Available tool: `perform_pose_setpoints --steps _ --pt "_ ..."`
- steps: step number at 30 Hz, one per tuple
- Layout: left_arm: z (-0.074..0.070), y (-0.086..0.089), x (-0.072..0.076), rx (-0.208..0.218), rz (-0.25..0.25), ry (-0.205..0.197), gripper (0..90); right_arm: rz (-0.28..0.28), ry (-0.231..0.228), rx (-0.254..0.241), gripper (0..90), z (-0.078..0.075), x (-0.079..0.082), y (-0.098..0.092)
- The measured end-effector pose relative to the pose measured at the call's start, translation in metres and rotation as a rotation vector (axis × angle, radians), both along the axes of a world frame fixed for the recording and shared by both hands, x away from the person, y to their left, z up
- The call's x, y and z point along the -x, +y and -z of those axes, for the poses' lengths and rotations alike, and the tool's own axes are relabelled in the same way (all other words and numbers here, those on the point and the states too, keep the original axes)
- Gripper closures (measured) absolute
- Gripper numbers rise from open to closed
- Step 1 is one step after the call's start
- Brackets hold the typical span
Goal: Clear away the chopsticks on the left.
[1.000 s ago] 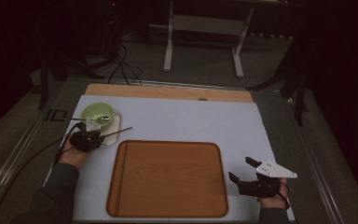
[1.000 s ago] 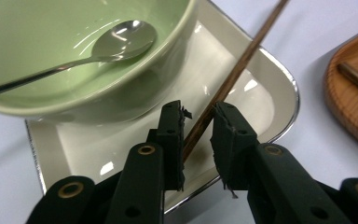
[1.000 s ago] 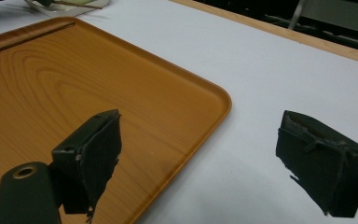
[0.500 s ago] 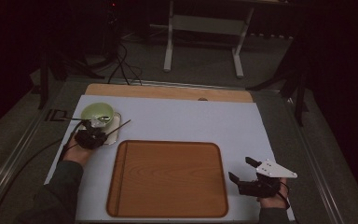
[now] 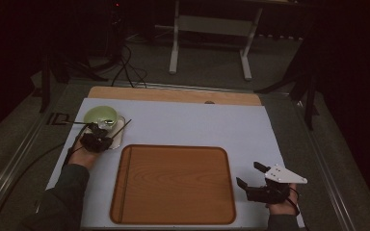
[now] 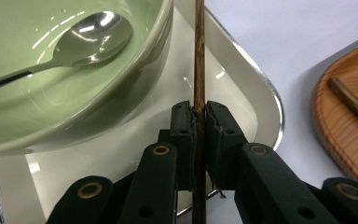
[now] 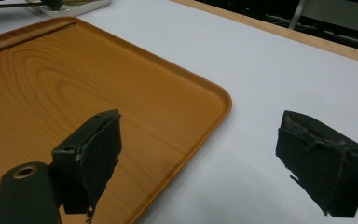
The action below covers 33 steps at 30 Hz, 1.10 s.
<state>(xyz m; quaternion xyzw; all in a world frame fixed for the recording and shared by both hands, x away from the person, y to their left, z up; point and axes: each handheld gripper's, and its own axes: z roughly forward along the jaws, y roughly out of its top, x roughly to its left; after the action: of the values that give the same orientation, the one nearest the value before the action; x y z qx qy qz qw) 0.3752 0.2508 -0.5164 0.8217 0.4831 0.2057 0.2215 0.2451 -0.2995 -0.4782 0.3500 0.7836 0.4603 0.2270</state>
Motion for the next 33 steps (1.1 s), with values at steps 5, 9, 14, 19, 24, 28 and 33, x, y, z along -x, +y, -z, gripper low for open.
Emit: perform_pose_setpoints --steps 5,9,14,19,24,28,33 --pt "-0.001 -0.001 0.0 -0.009 0.002 0.014 84.5 -0.002 0.004 0.004 13.7 0.0 0.0 0.0" --pt "-0.003 -0.004 0.003 -0.004 0.014 0.005 84.7 -0.001 0.002 0.001 13.7 0.0 0.0 0.0" --pt "-0.008 -0.006 0.005 0.034 0.007 -0.003 84.8 -0.003 0.004 0.003 13.7 0.0 0.0 0.0" --pt "-0.015 -0.008 0.009 0.057 0.006 -0.021 84.8 -0.002 0.003 0.001 13.7 0.0 0.0 0.0" --pt "-0.021 -0.01 0.014 0.083 0.004 -0.039 84.7 -0.004 0.004 0.003 13.7 0.0 0.0 0.001" --pt "-0.025 -0.013 0.017 0.077 0.012 -0.043 84.7 -0.002 0.005 0.003 13.7 0.0 0.0 0.0" --pt "-0.03 -0.016 0.023 0.084 0.017 -0.052 84.7 -0.002 0.005 0.003 13.7 0.0 0.0 0.0"
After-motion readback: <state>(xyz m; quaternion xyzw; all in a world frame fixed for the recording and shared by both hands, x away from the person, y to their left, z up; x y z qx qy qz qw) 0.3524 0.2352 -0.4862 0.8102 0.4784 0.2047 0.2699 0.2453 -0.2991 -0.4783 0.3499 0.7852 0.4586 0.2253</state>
